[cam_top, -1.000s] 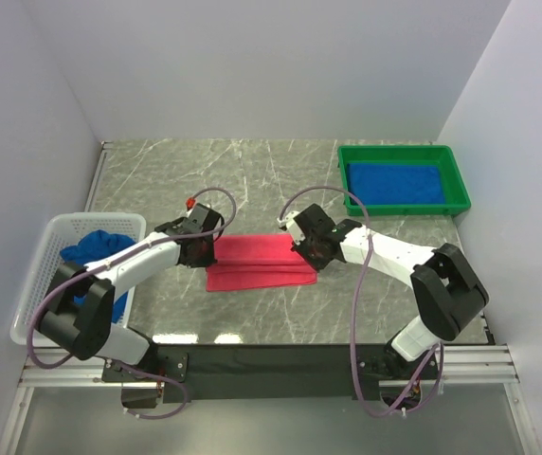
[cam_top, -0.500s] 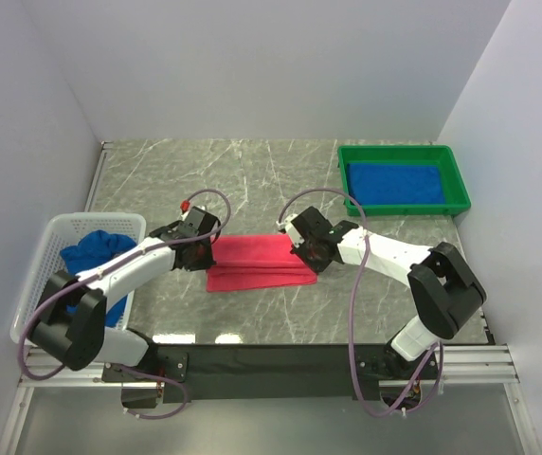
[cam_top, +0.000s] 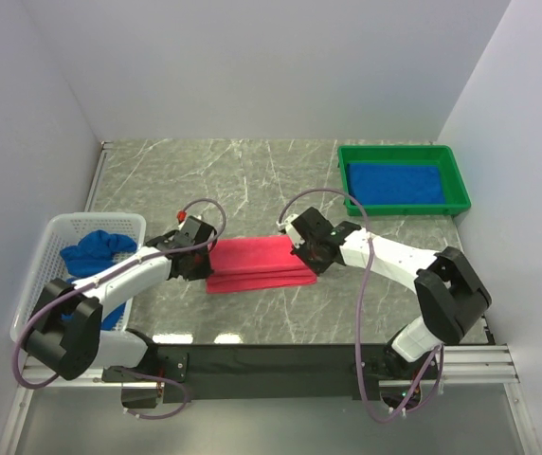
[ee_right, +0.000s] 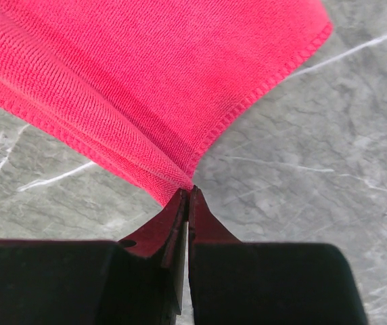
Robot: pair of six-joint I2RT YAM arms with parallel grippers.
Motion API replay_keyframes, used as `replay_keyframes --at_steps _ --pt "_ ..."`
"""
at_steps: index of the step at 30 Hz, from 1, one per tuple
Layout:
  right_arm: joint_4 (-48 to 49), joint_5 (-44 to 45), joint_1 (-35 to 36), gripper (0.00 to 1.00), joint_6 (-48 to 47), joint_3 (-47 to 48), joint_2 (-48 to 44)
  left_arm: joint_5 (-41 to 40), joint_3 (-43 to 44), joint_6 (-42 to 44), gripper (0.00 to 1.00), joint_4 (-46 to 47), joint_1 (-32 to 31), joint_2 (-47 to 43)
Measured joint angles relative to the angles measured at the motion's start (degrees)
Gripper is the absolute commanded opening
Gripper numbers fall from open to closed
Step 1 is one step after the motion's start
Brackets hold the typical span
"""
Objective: Fold and stack the towels
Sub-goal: Fold the towel
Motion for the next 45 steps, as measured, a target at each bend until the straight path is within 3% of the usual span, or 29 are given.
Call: replay_keyframes --at_steps 5,6,9,12,19,22,26,35,45 --pt "0.0 -0.2 1.0 0.18 0.6 -0.1 1.9 0.4 -1.5 -1.2 0.24 0.9 0.0 0.8" --pt "0.0 -0.2 1.0 0.31 0.7 -0.1 2.0 0.4 -1.6 -1.3 0.3 1.0 0.0 0.8" --pt "-0.7 0.3 1.4 0.52 1.3 -0.1 2.0 0.4 -1.7 -1.4 0.53 0.8 0.0 0.4" --pt "-2.2 0.7 1.8 0.59 2.2 -0.1 1.6 0.4 -2.0 -2.0 0.65 -0.4 -0.2 -2.2" --pt "-4.7 -1.1 2.9 0.6 7.4 -0.2 -11.0 0.4 -1.8 -4.0 0.7 -5.3 -0.9 -17.1" --pt "-2.6 -2.4 2.9 0.55 11.8 -0.3 -17.9 1.1 -1.2 -5.2 0.68 -5.8 -1.0 -21.5" --pt "4.0 -4.0 2.9 0.43 19.1 -1.8 -20.6 4.2 -0.4 -7.4 0.45 -3.6 -1.3 -22.3" --pt "22.3 -7.8 0.8 0.38 35.6 -16.2 -16.6 6.5 -3.0 -12.2 0.11 9.7 -4.5 -12.2" --pt "33.8 -13.0 -8.8 0.38 48.4 -29.2 -15.1 4.3 -16.9 -20.3 0.01 17.8 -4.5 -9.0"
